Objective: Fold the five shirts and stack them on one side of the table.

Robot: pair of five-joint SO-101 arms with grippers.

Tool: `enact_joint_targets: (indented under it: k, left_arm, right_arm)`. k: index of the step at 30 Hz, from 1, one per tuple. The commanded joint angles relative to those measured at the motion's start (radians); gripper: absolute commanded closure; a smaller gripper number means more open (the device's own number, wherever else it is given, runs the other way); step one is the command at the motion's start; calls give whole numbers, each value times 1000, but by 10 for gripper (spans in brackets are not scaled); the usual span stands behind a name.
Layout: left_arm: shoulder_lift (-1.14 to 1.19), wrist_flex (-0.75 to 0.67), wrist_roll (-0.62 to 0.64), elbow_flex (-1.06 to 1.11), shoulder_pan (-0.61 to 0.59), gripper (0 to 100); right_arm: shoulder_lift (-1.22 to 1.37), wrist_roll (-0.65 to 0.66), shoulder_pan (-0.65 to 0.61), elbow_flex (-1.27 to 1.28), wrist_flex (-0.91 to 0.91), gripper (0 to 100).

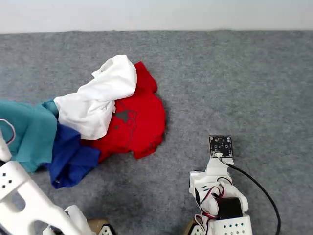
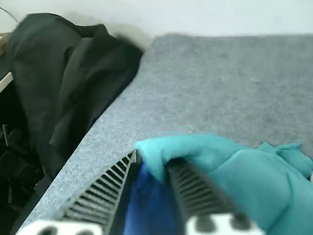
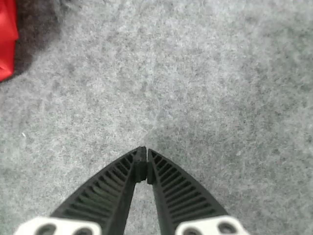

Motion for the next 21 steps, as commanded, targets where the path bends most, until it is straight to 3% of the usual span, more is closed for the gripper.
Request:
enact_joint_targets:
  k: [1,7,13,17,21]
  left_arm:
    - [-48,60,-17,-22,6,718]
    - [-43,230,-17,-193,64,701]
    - [-40,396,-17,-226,324,700]
    - [-38,390,-17,-154,494,700]
    - [-38,270,-18,-8,580,700]
  right_arm:
    - [-13,8,7,11,7,990]
    - [-13,8,7,11,7,990]
    - [-13,8,7,11,7,990]
    - [-13,8,7,11,7,990]
    - [-13,8,7,11,7,990]
